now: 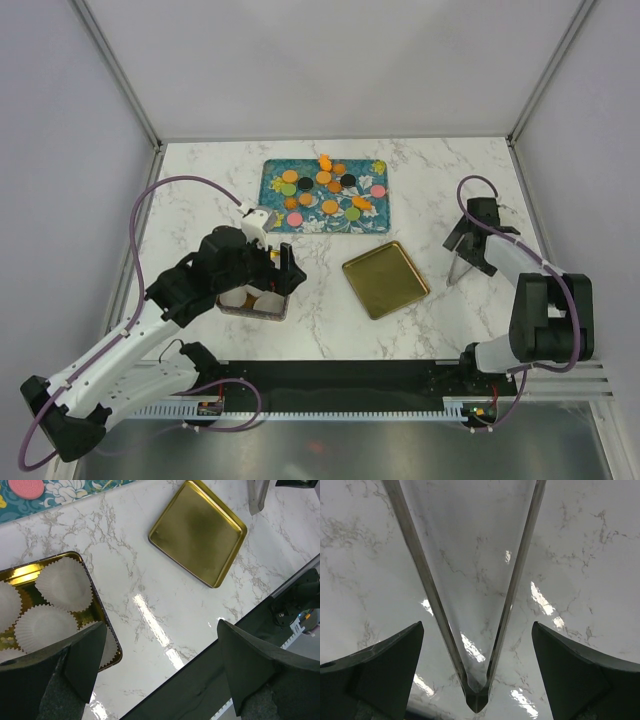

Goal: Pack the cookies

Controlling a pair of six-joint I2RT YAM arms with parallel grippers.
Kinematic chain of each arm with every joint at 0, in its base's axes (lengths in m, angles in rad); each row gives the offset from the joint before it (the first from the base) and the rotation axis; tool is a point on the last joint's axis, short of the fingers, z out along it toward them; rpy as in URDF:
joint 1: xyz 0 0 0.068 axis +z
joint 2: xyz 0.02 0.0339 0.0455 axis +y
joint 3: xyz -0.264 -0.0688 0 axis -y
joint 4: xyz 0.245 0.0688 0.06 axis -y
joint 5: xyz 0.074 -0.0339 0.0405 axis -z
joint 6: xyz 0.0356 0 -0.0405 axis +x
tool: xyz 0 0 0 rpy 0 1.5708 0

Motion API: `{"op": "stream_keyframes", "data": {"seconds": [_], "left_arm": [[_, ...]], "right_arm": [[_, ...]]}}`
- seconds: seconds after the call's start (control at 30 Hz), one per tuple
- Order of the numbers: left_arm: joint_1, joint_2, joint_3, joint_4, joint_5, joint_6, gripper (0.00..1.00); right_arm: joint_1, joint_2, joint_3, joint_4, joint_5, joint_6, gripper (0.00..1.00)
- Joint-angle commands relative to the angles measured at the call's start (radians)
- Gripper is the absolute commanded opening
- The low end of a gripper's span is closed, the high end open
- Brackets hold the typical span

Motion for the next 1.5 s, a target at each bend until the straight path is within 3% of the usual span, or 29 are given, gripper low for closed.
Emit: {"op": "stream_keyframes", "data": {"seconds": [0.0, 0.1, 0.4, 0.63, 0.77, 0.9, 1.23, 1.47], "left_arm": [[0.001, -0.015, -0.002, 0.013, 0.031, 0.03, 1.0], [0.001, -0.015, -0.002, 0.013, 0.037, 0.032, 1.0], [0.003, -0.011, -0.006, 0.014, 0.037, 0.029, 1.0], [0.001, 0.003, -0.005, 0.016, 0.026, 0.029, 1.0], [0.003, 0.011, -0.003, 0.014, 0.003, 0.027, 1.0], [0.003, 0.018, -0.002, 0.011, -0.026, 0.027, 1.0], [0.004, 0.02, 0.018, -0.018, -0.121, 0.035, 1.0], [0.004, -0.005, 0.052, -0.05, -0.217, 0.049, 1.0]], "right_arm": [[-0.016, 0.076, 0.035, 0.072, -0.024, -0.02, 0.98], [-0.019, 0.129, 0.054, 0.091, -0.02, -0.011, 0.98], [-0.017, 0.229, 0.075, 0.133, 0.0, 0.025, 0.87], [-0.019, 0.277, 0.127, 0.153, -0.012, -0.01, 0.63], [-0.007, 0.247, 0.186, 0.116, -0.007, -0.041, 0.57], [0.045, 0.194, 0.271, 0.033, 0.043, -0.082, 0.56], [0.187, 0.075, 0.394, -0.091, 0.0, -0.15, 0.57], [0.366, 0.036, 0.477, -0.155, -0.032, -0.162, 0.56]]}}
